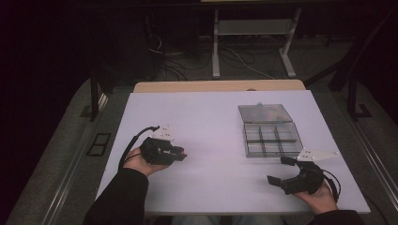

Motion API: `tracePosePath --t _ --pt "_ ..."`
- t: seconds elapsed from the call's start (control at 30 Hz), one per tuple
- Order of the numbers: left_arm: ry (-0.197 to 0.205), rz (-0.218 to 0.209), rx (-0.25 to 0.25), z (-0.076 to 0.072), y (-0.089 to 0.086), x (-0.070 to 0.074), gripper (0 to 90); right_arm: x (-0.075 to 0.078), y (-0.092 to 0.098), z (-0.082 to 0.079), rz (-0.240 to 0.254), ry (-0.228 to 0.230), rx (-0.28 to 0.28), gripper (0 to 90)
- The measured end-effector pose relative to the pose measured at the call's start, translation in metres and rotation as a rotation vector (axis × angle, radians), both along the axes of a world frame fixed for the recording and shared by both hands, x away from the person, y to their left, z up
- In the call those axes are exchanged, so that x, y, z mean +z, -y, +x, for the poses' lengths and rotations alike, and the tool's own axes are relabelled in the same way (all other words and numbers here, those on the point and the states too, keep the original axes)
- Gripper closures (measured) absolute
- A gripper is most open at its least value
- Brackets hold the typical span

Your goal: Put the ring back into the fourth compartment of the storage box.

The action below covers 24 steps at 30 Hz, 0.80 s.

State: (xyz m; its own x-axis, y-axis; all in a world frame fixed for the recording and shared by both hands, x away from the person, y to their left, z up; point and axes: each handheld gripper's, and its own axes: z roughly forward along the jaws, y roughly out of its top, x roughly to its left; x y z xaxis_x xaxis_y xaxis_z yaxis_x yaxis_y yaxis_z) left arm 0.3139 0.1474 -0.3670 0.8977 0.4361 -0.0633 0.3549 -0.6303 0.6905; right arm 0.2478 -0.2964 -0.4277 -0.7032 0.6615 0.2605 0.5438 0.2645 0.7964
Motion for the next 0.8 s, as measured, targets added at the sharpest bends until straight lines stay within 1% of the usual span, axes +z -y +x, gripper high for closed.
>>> tracePosePath --t 0.2,0.47,0.5,0.53,0.67,0.7,0.77,0.8 --pt "0.011 0.008 -0.015 0.004 0.005 0.006 69.8 0.0 0.0 0.0 0.0 0.001 0.001 0.3" --pt "0.021 -0.007 -0.02 0.012 0.013 0.015 69.8 0.0 0.0 0.0 0.0 -0.001 0.001 0.3" --pt "0.024 -0.003 -0.022 0.013 0.014 0.016 69.7 0.0 0.0 0.0 0.002 -0.004 0.0 0.3" --pt "0.025 -0.012 -0.018 0.014 0.016 0.017 69.8 0.0 0.0 0.0 0.001 -0.003 0.001 0.3" --pt "0.028 -0.009 -0.024 0.017 0.021 0.02 69.7 0.0 0.0 0.0 0.002 -0.005 0.001 0.3" --pt "0.031 -0.005 -0.032 0.019 0.022 0.021 69.7 0.0 0.0 0.0 0.001 -0.004 0.001 0.3" --pt "0.034 -0.014 -0.03 0.02 0.026 0.023 69.7 0.0 0.0 0.0 0.001 -0.005 0.002 0.3" --pt "0.034 -0.011 -0.034 0.021 0.027 0.024 69.7 0.0 0.0 0.0 0.0 0.0 0.002 0.3"
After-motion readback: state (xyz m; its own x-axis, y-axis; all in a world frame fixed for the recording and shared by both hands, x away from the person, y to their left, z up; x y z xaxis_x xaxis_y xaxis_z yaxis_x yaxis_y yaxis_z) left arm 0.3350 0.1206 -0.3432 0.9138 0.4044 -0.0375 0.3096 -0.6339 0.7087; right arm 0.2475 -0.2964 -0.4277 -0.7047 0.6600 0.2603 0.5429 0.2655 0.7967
